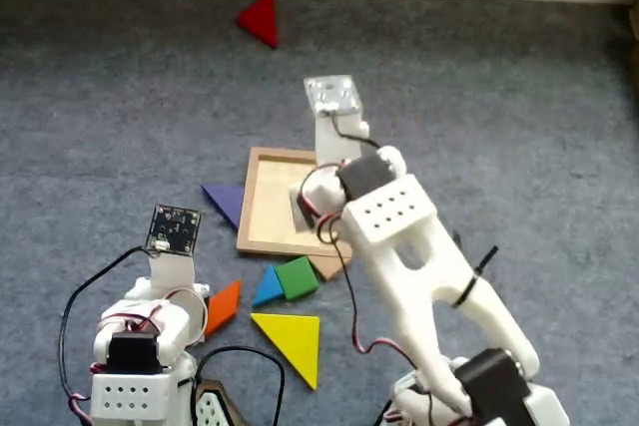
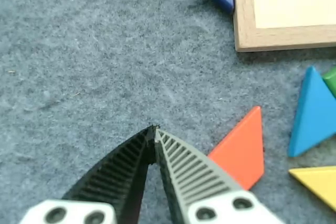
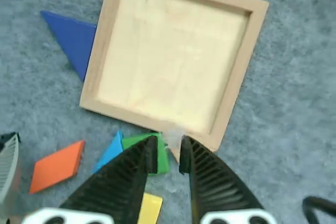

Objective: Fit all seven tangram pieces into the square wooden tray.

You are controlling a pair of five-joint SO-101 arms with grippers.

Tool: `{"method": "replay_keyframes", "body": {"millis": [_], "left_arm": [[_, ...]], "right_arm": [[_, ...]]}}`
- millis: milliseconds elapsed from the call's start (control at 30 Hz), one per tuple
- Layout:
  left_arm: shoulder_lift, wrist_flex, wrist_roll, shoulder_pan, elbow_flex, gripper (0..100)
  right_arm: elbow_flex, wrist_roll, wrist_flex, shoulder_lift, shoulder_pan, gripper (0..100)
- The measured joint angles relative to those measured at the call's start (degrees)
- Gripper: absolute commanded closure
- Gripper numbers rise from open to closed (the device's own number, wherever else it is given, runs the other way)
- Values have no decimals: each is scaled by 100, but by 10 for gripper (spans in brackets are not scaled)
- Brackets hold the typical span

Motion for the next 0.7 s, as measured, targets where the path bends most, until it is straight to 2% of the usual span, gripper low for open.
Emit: {"method": "replay_keyframes", "body": {"millis": [433,700], "left_arm": [[0,0,0,0,0,993],[0,0,0,0,0,993]], "right_arm": [[2514,9,97,-1609,-1644,907],[3138,9,-343,-1644,-1855,596]]}}
